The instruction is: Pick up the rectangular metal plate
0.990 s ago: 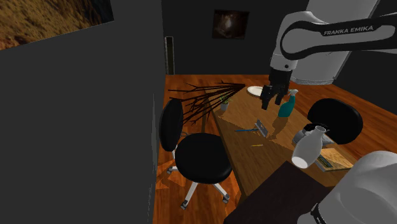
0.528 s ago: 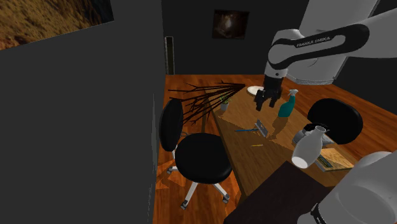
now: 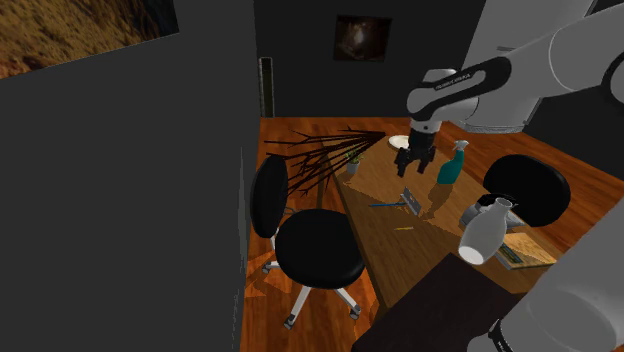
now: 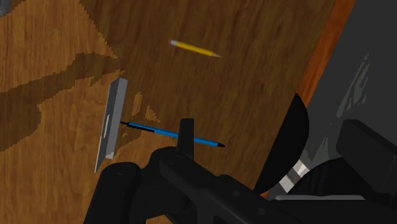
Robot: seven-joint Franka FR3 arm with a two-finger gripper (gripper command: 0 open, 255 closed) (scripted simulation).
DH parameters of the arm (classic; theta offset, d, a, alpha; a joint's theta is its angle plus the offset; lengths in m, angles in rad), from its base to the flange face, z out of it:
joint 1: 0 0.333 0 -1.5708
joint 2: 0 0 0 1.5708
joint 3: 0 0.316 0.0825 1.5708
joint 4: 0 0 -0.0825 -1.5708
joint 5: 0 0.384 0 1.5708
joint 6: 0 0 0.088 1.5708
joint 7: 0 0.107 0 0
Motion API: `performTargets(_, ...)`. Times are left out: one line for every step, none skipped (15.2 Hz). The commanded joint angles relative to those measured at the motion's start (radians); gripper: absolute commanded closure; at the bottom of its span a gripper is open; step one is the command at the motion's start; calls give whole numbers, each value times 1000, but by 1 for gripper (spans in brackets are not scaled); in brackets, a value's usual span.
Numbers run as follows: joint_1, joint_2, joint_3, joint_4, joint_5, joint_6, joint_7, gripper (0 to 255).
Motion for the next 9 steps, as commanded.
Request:
performTargets(-11,79,-13,43,32,32,-20,0)
performTargets(-18,117,-19,66,48,43,-32,0)
performTargets(-26,154,-23,89,65,53,-44,0)
performTargets(-35,191,-27,114,82,61,-55,0)
performTargets(-46,229,-30,140,100,69,-66,0)
performTargets(-56,266,-32,168,117,75,-77,0)
performTargets(-68,304,-32,196,134,80,-87,0)
performTargets(-81,341,-32,225,151,84,-97,0)
performTargets(-93,379,-32,256,168,87,-106,0)
